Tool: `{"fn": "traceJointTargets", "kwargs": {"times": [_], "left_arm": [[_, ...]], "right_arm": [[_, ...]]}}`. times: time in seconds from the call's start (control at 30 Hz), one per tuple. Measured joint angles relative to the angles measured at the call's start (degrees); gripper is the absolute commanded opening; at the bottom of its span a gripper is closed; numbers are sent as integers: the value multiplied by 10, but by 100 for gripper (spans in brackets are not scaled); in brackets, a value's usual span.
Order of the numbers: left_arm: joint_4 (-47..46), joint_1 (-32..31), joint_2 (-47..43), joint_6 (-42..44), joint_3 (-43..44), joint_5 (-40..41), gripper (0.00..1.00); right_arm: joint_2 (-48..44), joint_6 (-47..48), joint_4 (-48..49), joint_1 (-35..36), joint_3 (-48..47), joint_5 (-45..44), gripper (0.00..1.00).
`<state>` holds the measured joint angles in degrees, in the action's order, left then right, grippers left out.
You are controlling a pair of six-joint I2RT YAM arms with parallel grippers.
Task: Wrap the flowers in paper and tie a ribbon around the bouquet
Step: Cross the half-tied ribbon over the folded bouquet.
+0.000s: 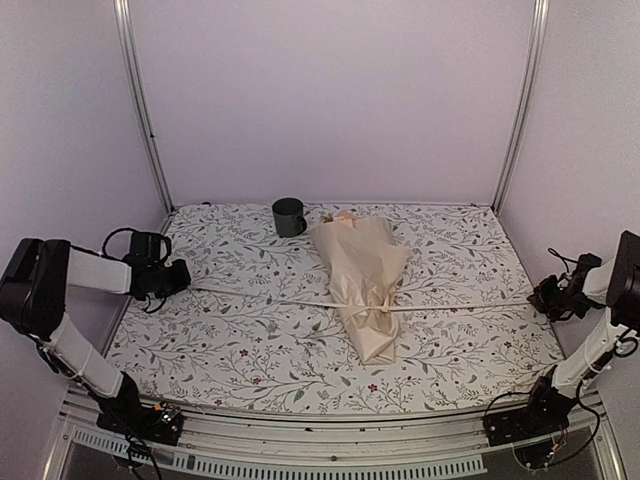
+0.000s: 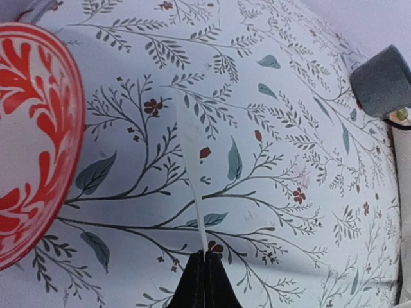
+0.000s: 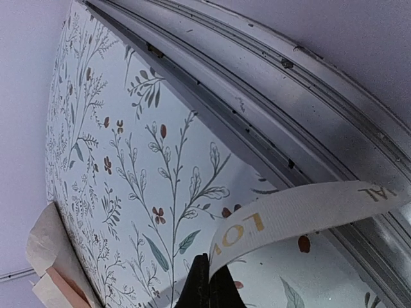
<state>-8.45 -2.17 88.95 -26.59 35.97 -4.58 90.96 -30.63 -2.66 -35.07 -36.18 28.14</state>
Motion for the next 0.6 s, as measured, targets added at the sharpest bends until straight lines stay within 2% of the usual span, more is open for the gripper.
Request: {"fn": "traceJointTargets", "kwargs": {"times": [0.17,0.37,0.6], "left_arm": [[-9,43,-116,-34,-57,7,0],[1,152,-254,-47,-91,6,0],[15,179,-260,-64,-109,1,0]], "right_arm": [[-44,-4,0,-14,17,1,0],[-45,-7,0,-16,19,16,0],[-45,-9,2,-16,20,25,0]]}}
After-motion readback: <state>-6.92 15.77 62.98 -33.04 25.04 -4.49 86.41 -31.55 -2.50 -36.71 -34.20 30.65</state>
